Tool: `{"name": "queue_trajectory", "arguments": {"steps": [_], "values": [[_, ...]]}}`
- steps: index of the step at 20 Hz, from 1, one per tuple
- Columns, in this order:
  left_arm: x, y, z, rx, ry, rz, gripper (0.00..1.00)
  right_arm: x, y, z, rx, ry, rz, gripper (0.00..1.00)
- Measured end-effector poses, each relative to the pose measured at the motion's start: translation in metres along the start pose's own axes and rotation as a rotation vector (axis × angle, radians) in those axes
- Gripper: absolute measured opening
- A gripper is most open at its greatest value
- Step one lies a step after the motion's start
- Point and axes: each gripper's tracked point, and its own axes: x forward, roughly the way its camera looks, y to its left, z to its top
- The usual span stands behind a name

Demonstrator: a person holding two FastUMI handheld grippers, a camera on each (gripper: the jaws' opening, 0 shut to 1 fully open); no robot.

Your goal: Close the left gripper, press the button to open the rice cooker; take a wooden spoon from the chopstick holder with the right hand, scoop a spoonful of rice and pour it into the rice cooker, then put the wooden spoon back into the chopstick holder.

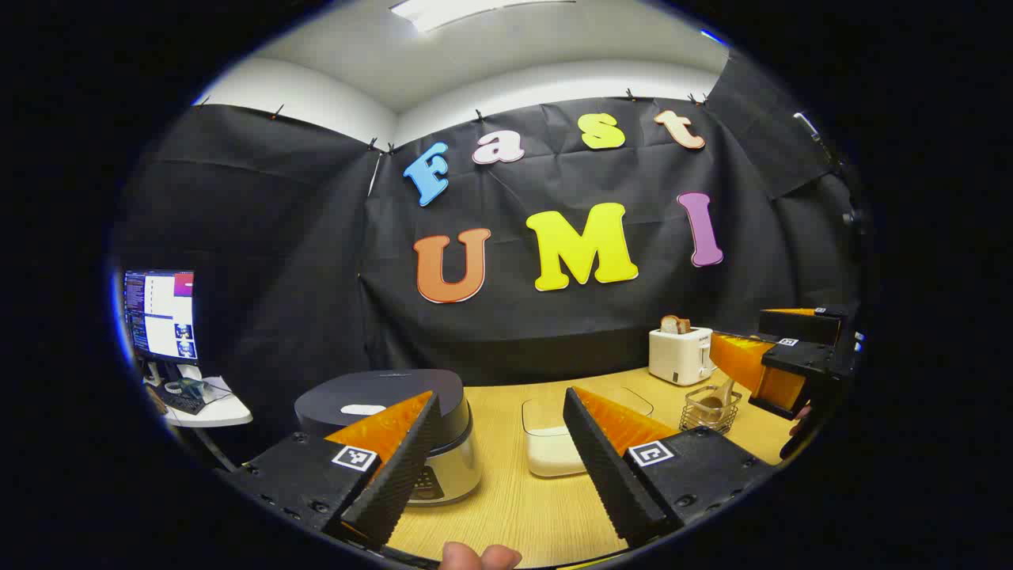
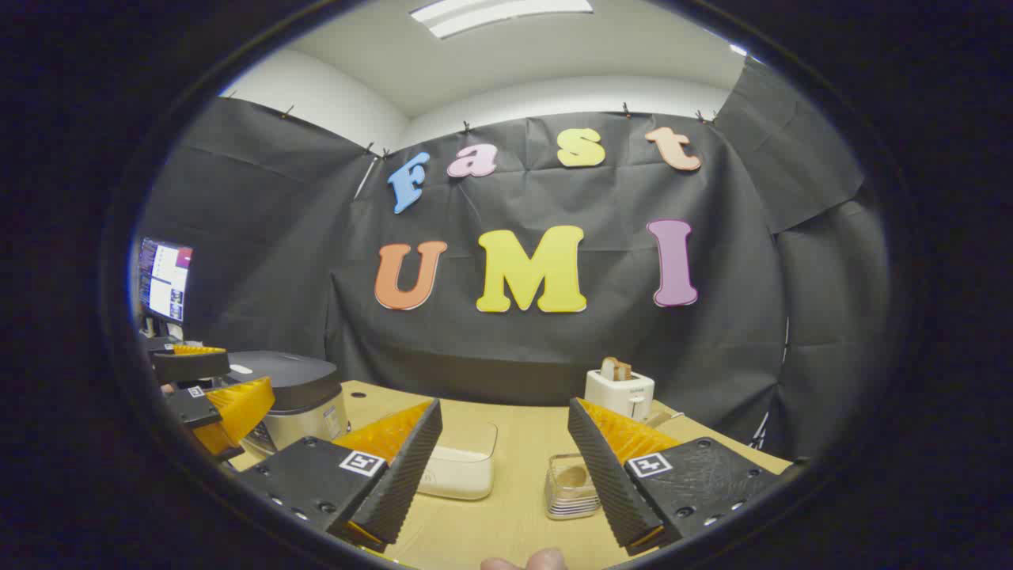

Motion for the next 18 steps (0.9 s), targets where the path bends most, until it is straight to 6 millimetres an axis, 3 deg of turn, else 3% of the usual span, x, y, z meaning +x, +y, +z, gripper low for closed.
{"name": "queue_trajectory", "arguments": {"steps": [4,7,8,18], "values": [[0.0,0.009,-0.007,-0.018,0.022,0.022,0.99,-0.002,0.002,0.01,-0.001,-0.026,-0.006,0.95],[0.002,0.016,-0.01,-0.021,0.037,0.043,0.94,0.003,0.009,0.001,0.005,-0.005,0.011,0.95],[0.002,0.018,-0.011,-0.022,0.038,0.049,0.99,0.004,0.011,-0.001,0.011,0.005,0.017,0.95],[0.005,0.016,-0.022,-0.002,0.073,0.072,0.99,0.006,0.003,-0.009,0.017,0.019,0.014,0.95]]}}
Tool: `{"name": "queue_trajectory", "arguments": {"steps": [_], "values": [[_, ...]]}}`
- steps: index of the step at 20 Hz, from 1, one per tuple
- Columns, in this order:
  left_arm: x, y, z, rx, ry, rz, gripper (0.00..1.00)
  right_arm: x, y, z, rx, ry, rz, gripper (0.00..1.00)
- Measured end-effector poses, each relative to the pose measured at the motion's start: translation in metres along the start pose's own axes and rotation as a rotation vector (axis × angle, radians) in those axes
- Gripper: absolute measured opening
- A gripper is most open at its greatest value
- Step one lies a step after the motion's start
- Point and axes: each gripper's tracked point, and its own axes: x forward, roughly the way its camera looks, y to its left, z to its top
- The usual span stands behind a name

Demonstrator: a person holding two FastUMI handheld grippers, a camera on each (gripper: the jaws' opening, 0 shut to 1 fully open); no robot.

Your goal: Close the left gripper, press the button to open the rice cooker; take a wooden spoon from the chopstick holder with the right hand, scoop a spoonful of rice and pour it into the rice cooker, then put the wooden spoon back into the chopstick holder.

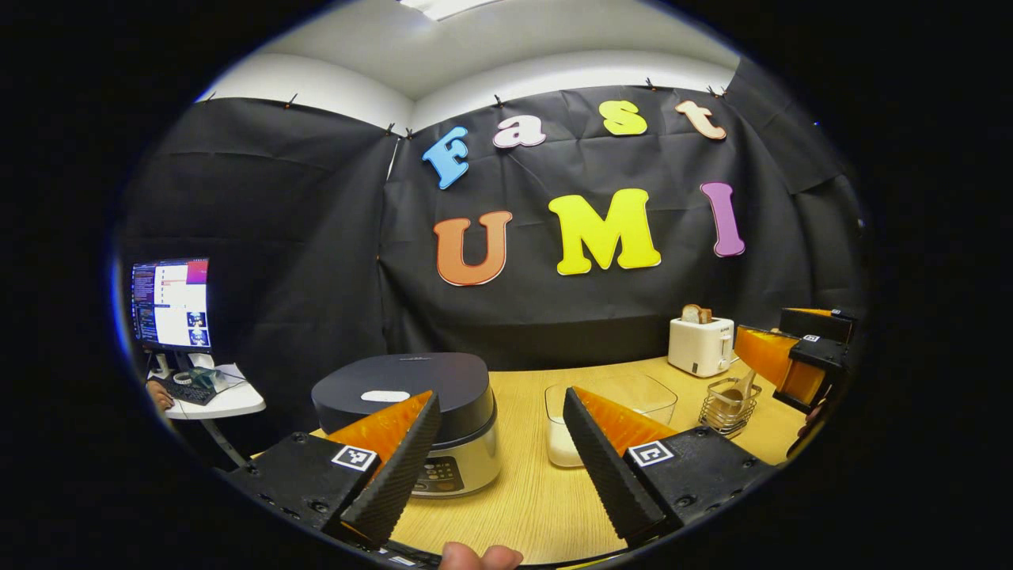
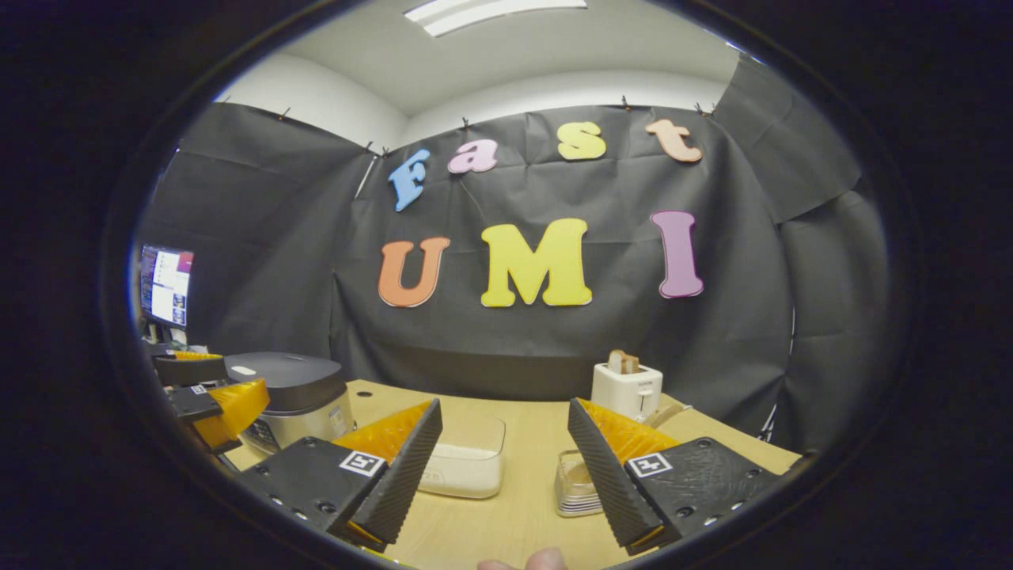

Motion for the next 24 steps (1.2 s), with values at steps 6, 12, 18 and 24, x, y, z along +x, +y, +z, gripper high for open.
{"name": "queue_trajectory", "arguments": {"steps": [6,12,18,24], "values": [[0.004,0.002,-0.004,-0.008,-0.013,0.038,0.99,0.002,0.004,-0.007,-0.022,-0.001,0.031,0.95],[0.006,-0.002,-0.013,-0.043,0.029,0.07,0.99,0.01,0.001,-0.009,-0.027,0.007,0.103,0.95],[0.004,0.04,-0.005,-0.01,0.064,0.156,0.98,0.011,-0.01,-0.029,-0.026,0.035,0.159,0.95],[0.01,0.064,0.012,-0.045,0.132,0.129,0.91,0.013,-0.015,-0.033,-0.012,0.039,0.197,0.95]]}}
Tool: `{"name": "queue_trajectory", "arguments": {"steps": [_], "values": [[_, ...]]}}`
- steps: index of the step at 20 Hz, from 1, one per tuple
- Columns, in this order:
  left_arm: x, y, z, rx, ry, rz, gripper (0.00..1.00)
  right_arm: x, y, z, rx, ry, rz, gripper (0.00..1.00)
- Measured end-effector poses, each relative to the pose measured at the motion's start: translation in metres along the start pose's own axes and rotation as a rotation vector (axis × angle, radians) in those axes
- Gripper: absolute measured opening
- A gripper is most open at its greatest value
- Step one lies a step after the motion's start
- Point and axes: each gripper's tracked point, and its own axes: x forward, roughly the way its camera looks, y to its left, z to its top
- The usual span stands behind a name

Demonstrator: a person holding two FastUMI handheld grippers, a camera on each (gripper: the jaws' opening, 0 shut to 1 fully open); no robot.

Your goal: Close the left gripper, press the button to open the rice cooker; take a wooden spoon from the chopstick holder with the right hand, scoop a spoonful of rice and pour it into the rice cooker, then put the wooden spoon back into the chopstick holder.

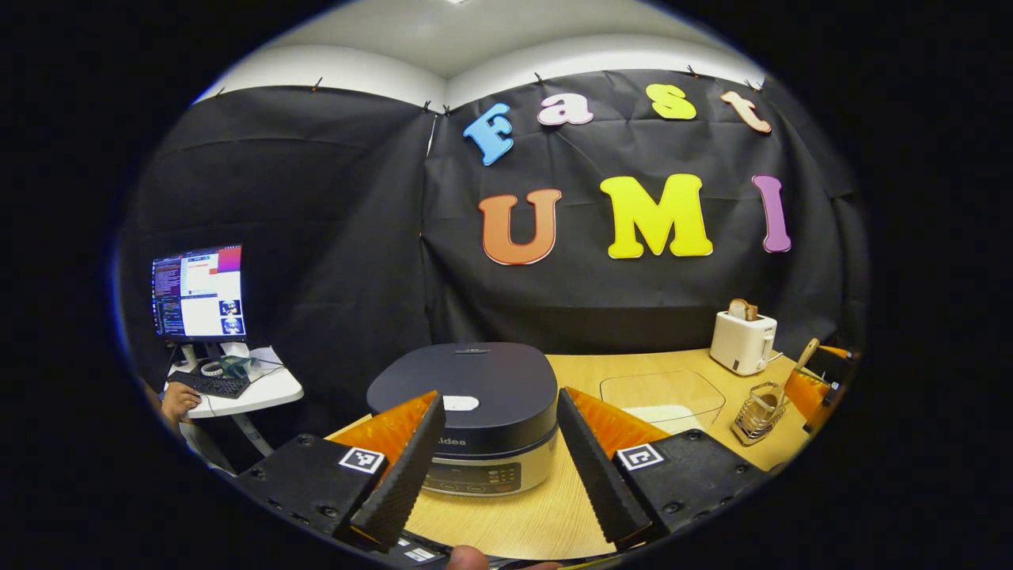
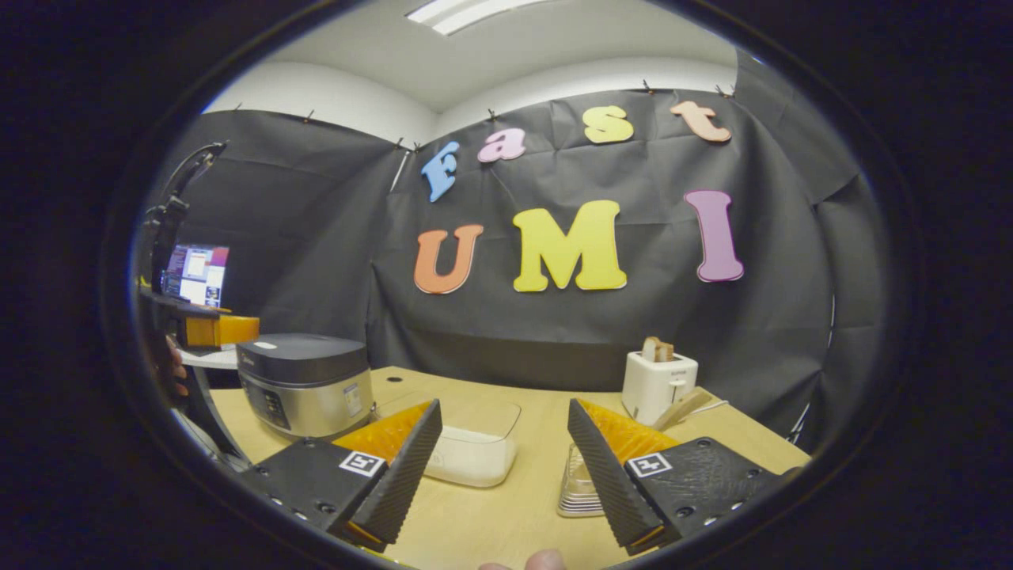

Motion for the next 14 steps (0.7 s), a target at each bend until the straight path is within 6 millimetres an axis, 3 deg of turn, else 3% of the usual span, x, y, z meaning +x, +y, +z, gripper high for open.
{"name": "queue_trajectory", "arguments": {"steps": [3,7,10,14], "values": [[0.013,0.012,0.009,0.011,0.05,-0.009,0.8,0.001,-0.01,-0.003,0.002,0.002,-0.003,0.95],[0.03,0.015,-0.002,-0.038,0.208,-0.037,0.61,-0.001,-0.018,-0.005,0.011,0.016,0.022,0.95],[0.036,0.028,-0.014,-0.033,0.303,-0.026,0.43,-0.002,-0.03,-0.007,0.021,0.019,0.01,0.94],[0.044,0.03,-0.023,-0.072,0.365,-0.053,0.21,0.0,-0.03,-0.012,0.042,0.03,0.028,0.95]]}}
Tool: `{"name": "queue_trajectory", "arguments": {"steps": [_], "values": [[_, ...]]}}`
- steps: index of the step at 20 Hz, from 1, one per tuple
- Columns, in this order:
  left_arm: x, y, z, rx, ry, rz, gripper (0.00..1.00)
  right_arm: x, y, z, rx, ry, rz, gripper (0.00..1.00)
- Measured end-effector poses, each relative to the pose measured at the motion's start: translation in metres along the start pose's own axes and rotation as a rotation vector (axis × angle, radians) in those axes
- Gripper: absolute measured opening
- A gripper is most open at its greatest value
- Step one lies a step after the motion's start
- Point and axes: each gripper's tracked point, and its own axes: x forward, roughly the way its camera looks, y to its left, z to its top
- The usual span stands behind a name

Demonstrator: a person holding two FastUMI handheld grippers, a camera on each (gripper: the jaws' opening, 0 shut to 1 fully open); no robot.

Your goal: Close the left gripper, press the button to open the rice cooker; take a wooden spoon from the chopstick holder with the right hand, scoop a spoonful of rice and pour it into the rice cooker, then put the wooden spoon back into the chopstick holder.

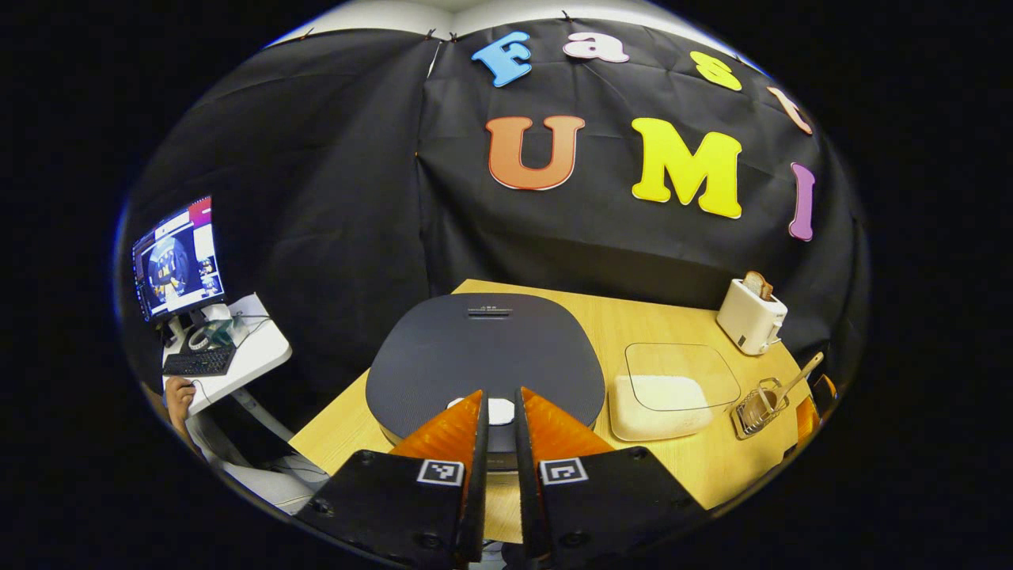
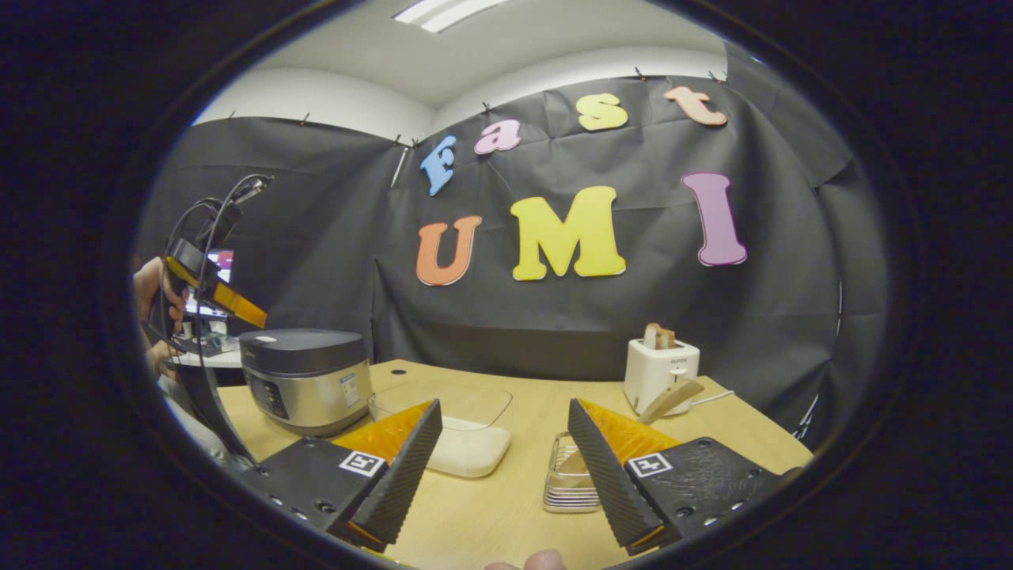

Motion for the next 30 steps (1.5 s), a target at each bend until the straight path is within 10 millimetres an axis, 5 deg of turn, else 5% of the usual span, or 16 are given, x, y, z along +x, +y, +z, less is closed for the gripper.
{"name": "queue_trajectory", "arguments": {"steps": [6,21,26,30], "values": [[0.01,0.004,-0.002,0.009,0.015,-0.014,0.03,0.006,-0.004,-0.013,0.037,0.03,0.021,0.95],[0.023,0.01,-0.014,0.044,-0.02,0.062,0.03,0.014,-0.009,-0.03,0.046,0.069,0.011,0.96],[0.017,0.011,0.01,0.039,-0.115,0.081,0.03,0.009,-0.018,-0.014,0.039,0.05,-0.024,0.96],[0.012,0.001,0.067,0.039,-0.308,0.059,0.06,0.0,-0.025,0.002,0.01,0.02,-0.055,0.92]]}}
